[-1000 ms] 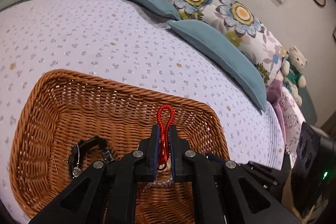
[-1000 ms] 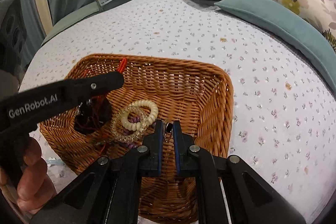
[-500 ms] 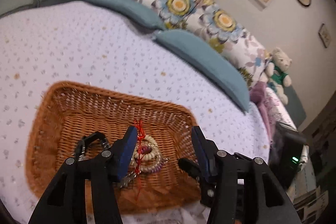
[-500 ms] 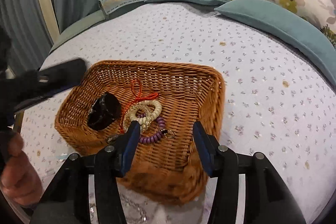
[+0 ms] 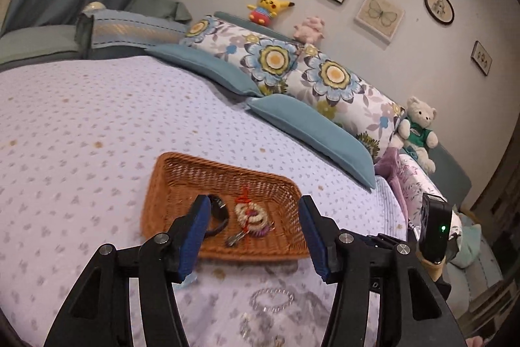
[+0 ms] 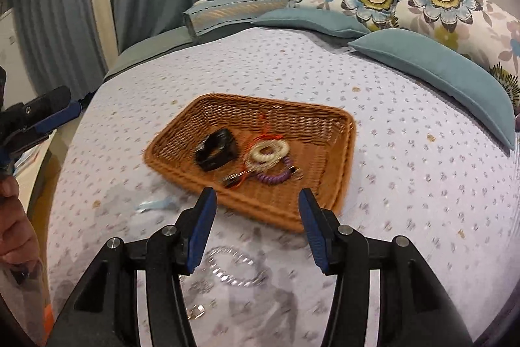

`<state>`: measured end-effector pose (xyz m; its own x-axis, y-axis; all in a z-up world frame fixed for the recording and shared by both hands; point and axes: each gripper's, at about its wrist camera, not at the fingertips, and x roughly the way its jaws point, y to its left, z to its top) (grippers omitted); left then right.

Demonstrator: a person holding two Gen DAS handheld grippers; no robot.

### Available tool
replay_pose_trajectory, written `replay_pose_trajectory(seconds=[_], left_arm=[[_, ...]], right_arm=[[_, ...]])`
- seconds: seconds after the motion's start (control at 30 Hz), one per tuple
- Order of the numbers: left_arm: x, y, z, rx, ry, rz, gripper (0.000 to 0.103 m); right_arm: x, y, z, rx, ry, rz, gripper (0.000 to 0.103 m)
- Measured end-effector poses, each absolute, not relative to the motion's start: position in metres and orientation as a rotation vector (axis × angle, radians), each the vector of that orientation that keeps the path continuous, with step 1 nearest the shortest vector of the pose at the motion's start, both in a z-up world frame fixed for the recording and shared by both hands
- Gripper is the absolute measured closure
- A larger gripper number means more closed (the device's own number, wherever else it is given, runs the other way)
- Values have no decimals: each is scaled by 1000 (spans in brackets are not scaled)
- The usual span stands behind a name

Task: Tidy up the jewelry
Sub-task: 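Grasp the light-blue hair clip with the left tool while the right tool grasps the clear bead bracelet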

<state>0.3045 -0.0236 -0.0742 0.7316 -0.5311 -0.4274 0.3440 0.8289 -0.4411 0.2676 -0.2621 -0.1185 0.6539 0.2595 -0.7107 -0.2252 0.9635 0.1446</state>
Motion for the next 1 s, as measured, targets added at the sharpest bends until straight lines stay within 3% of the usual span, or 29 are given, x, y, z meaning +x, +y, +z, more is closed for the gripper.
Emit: replay_pose_trajectory(seconds=[0.63, 1.0], left_arm=[[263, 0, -130, -280, 677, -373, 45], [295, -5, -183, -142, 809, -350, 45]], right_arm=[[232, -266, -151, 79, 873, 277, 49], [248, -256, -193, 30, 946, 243, 49]])
